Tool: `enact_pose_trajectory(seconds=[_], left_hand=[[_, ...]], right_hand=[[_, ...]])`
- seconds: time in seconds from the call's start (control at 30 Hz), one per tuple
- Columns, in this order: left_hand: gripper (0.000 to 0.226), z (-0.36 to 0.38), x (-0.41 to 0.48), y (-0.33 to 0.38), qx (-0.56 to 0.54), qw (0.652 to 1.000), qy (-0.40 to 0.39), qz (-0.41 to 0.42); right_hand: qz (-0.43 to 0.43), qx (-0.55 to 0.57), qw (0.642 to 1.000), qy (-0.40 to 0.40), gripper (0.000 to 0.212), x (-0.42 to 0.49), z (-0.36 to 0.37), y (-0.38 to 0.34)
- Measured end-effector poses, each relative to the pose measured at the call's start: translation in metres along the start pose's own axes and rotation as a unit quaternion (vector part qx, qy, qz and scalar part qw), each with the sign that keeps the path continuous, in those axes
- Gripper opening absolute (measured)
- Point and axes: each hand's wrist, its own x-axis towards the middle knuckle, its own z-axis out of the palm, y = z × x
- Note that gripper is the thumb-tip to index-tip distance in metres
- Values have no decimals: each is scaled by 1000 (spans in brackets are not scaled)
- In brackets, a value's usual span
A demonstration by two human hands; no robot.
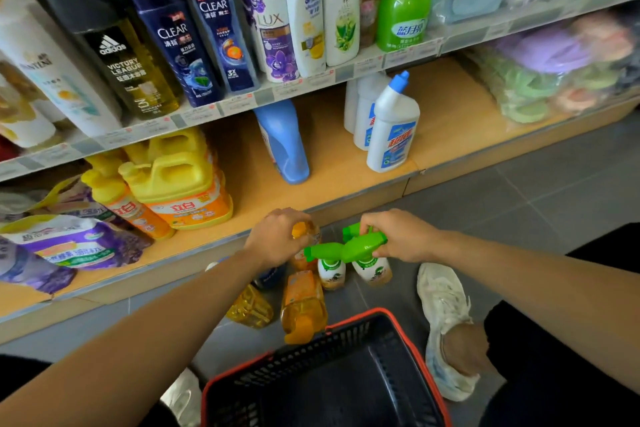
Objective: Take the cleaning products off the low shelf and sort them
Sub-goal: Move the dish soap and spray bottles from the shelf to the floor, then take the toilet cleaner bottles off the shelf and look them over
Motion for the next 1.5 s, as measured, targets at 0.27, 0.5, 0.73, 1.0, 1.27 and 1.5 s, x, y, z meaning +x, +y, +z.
enact_pose_trajectory(seconds=[0.27,0.5,0.73,1.0,1.27,1.5], left_hand=[[99,79,8,-9,-17,997,-9,-72],[87,95,8,-13,-62,994,75,-41],[86,89,9,-6,-104,990,64,-74],[89,82,16,-10,-98,988,50,-107],[75,80,20,-13,-117,984,60,-118],[91,72,15,-7,-83,991,3,-106]], right_hand=[[5,-75,997,-24,28,25,39,28],[94,58,994,-9,37,18,62,58],[141,182,971,-60,26,34,25,52],[230,329,845,354,86,95,-88,86],[177,204,909,318,96,126,-110,98],[114,191,920,322,67,115,-87,80]])
